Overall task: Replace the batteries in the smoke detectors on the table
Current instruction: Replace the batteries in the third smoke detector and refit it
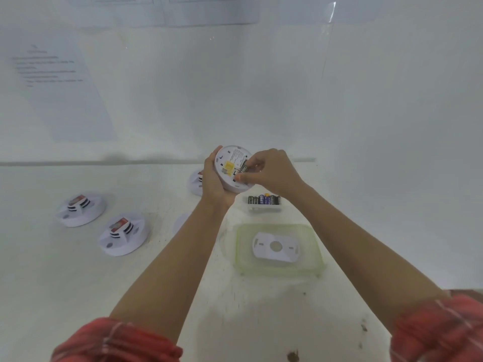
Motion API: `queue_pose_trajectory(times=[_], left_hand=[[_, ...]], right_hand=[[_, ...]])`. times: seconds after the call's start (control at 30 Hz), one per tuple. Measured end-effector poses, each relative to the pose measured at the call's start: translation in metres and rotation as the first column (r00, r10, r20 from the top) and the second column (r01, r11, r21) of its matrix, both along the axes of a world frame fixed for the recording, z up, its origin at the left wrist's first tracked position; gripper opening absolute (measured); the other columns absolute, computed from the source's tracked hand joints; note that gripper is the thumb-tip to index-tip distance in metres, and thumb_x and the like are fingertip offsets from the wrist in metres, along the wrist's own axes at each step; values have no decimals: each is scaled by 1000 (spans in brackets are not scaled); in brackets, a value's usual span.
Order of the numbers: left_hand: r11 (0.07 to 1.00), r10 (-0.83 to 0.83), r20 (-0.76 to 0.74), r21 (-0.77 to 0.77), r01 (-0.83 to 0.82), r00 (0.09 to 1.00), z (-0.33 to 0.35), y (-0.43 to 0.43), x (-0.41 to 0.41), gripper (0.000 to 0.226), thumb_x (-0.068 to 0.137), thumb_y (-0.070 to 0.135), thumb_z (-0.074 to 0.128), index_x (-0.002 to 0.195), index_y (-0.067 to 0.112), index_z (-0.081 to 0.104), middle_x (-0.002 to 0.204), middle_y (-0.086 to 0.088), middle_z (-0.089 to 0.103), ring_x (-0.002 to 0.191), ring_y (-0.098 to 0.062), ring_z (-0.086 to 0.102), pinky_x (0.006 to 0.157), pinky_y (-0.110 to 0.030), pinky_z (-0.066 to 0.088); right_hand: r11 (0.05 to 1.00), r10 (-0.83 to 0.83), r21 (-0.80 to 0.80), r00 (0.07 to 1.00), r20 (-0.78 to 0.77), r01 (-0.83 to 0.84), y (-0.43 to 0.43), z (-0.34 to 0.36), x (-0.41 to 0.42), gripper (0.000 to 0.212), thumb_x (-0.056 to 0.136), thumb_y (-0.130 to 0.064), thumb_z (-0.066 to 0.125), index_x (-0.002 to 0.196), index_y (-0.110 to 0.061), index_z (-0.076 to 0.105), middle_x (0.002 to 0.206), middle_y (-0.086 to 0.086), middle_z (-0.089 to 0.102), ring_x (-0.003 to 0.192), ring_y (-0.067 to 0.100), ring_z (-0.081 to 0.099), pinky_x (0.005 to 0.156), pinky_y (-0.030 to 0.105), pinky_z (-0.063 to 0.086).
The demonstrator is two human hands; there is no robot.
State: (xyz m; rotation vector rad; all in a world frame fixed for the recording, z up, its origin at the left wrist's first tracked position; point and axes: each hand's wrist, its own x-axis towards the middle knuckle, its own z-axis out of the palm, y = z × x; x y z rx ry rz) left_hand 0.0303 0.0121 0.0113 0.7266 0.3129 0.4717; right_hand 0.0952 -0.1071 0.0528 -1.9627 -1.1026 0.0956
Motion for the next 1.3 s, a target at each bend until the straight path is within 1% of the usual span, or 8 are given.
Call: queue_pose_trajectory(times=[0.17,0.27,0.4,0.6,0.77,1.07,1.17,1.3], left_hand=[[1000,-23,-12,-9,23,1000,6,-6,-11,40,91,45,42,88,11,63,87,-8,60,79,-23,55,75,-33,43],[999,-27,-31,-45,26,999,4,-9,-13,38,89,46,44,89,12,60,87,-8,57,74,-21,53,70,-31,41],[1000,-6,-51,-19,5,999,4,-14,-13,38,91,45,40,88,13,61,88,-8,58,76,-23,54,75,-34,42],[1000,-3,-48,1,3,999,8,-18,-10,37,92,42,39,83,14,60,88,-8,58,79,-22,55,80,-37,41],[1000,-15,-24,-10,15,1000,9,-16,-6,38,93,42,36,80,13,57,80,-7,55,70,-20,51,69,-30,42],[997,80,-63,14,-80,995,6,-4,21,39,92,41,38,70,16,58,69,-4,57,69,-20,52,72,-32,41],[997,75,-73,31,-73,995,7,6,34,36,93,40,38,73,15,57,66,-3,60,69,-20,53,72,-32,43],[990,111,-18,87,-109,994,13,26,50,32,93,40,39,88,17,61,89,-6,63,86,-24,58,90,-41,45]], right_hand=[[999,37,-17,997,72,-36,-7,-10,-15,41,78,-29,72,83,12,64,88,30,62,74,32,53,68,34,40],[999,-2,32,999,44,1,-10,-14,-23,37,79,-26,71,98,5,69,105,14,59,88,20,55,78,30,44],[997,-31,65,999,-11,32,-11,-18,-27,32,75,-20,75,97,2,70,94,4,51,85,14,50,75,23,39],[990,-67,118,993,-98,78,-11,-13,-17,34,62,-10,84,89,6,70,88,12,61,68,8,51,61,5,39],[1000,15,5,999,-30,-15,-12,-13,-7,25,79,-16,72,98,0,72,102,12,60,86,12,51,66,2,35],[992,-12,-124,999,32,16,11,-3,22,26,72,-10,77,92,5,72,101,24,68,88,34,62,54,10,32],[992,20,-124,1000,-10,-21,19,2,36,27,71,-8,78,96,0,73,100,15,70,80,16,58,56,7,39],[998,-6,55,983,-185,16,31,11,70,22,74,-7,75,96,-3,73,85,12,70,75,15,59,66,18,46]])
